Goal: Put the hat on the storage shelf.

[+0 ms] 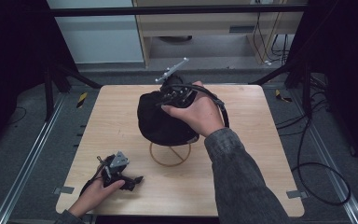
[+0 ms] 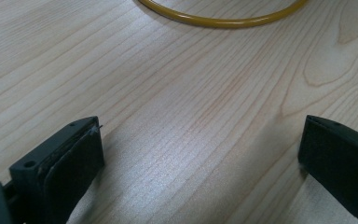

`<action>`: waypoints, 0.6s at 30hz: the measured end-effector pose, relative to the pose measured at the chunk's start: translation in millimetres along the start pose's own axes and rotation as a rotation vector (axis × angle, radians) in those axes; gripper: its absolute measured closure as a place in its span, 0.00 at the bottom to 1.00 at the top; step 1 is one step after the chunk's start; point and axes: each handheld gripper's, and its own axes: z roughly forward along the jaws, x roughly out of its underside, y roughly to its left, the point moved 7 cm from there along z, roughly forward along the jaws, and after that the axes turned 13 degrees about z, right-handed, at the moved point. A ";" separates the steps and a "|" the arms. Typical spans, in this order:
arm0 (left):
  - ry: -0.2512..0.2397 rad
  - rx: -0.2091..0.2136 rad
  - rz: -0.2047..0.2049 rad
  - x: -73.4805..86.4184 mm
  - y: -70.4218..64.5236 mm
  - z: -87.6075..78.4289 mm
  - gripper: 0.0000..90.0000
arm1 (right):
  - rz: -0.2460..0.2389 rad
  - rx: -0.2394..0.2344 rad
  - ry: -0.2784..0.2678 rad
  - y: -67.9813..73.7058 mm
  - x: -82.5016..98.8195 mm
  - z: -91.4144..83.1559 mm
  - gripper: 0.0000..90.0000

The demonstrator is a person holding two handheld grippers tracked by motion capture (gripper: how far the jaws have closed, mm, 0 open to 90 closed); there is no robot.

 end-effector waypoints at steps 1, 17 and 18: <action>0.000 0.000 0.000 0.0 0.0 0.0 0.00 | 0.002 0.000 -0.001 -0.2 0.4 -0.3 0.74; 0.000 -0.001 0.000 0.0 0.1 0.0 0.00 | 0.011 -0.008 -0.051 11.2 9.0 -15.9 0.55; 0.000 -0.001 0.000 0.0 0.1 0.0 0.00 | 0.011 -0.008 -0.051 11.2 9.0 -15.9 0.55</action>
